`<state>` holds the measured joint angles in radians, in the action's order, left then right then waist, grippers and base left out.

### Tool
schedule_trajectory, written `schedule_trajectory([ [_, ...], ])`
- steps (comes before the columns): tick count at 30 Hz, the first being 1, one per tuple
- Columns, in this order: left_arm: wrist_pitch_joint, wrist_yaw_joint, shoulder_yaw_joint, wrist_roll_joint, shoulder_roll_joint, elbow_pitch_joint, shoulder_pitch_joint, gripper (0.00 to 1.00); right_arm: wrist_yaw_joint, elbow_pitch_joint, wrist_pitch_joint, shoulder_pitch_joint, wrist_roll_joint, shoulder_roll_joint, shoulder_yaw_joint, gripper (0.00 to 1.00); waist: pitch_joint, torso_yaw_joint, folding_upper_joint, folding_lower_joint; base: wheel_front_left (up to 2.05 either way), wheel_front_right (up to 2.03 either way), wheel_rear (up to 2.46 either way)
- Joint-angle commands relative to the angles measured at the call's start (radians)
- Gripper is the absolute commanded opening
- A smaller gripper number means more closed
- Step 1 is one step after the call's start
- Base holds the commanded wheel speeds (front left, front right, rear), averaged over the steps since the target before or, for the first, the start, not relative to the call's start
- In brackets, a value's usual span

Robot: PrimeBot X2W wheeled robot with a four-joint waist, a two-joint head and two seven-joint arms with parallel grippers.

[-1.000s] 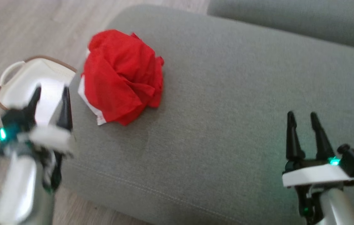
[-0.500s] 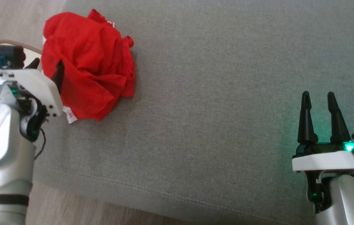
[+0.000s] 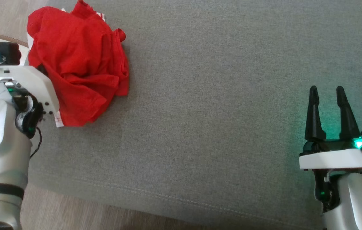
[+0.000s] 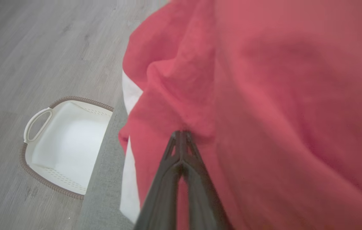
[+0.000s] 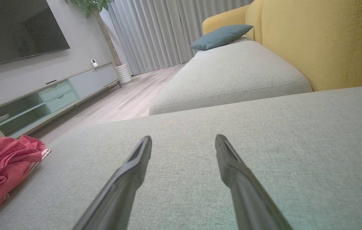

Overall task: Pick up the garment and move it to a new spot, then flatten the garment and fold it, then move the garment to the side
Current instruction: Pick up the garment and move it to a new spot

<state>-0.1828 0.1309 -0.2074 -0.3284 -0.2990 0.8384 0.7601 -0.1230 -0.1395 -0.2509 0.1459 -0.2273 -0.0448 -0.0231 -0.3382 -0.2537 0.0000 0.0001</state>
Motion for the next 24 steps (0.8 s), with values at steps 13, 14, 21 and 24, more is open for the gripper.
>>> schedule_trajectory([
  [13,0.204,-0.053,0.059,0.003,-0.098,-0.102,0.104,0.00,-0.008,-0.005,-0.011,0.001,-0.045,-0.005,0.025,1.00,0.135,-0.029,0.0000,-0.0001,0.00,0.00,0.00],
  [14,0.211,-0.057,0.061,0.004,-0.104,-0.119,0.105,0.00,-0.008,-0.007,-0.011,-0.002,-0.052,-0.005,0.027,1.00,0.147,-0.030,0.0000,-0.0001,0.00,0.00,0.00],
  [21,0.211,-0.082,0.068,-0.002,-0.119,-0.273,0.071,0.00,-0.008,-0.013,-0.011,-0.022,-0.090,-0.005,0.037,1.00,0.215,-0.030,0.0000,-0.0001,0.00,0.00,0.00],
  [24,0.199,-0.092,0.073,-0.015,-0.116,-0.354,0.025,0.00,-0.008,-0.004,-0.011,-0.029,-0.106,-0.005,0.038,1.00,0.234,-0.027,0.0000,-0.0001,0.00,0.00,0.00],
])
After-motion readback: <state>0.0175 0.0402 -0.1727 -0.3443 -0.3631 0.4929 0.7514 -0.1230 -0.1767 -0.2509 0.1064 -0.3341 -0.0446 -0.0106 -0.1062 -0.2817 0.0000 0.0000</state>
